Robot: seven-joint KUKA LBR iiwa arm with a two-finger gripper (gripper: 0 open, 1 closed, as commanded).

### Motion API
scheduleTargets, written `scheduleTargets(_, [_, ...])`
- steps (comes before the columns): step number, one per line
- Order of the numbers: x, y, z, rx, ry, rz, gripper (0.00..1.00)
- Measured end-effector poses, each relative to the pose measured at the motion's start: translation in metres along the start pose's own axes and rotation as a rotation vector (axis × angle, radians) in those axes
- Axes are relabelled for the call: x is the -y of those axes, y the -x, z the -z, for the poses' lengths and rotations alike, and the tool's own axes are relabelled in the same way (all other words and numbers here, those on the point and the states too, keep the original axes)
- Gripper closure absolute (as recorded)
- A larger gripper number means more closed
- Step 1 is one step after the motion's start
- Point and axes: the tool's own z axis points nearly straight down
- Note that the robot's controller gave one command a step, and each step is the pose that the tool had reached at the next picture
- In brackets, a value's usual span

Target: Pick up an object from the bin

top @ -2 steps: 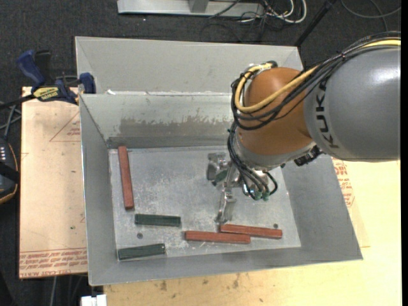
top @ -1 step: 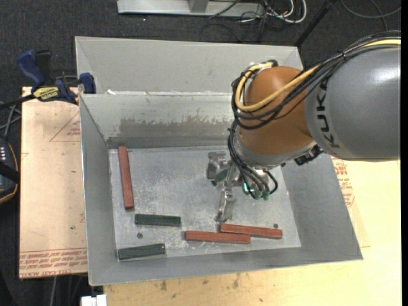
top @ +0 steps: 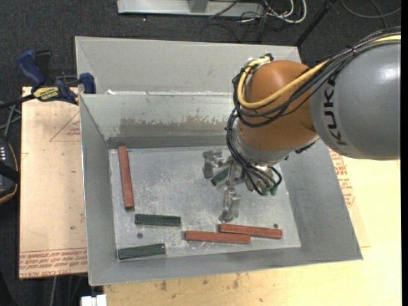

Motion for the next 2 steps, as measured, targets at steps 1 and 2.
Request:
scheduleTargets(1, [-0.002,-0.006,-0.015,0.019,-0.002,0.207,0.00])
scheduleTargets(2, [-0.033,-0.025,-0.086,0.007,-0.001,0.351,0.00])
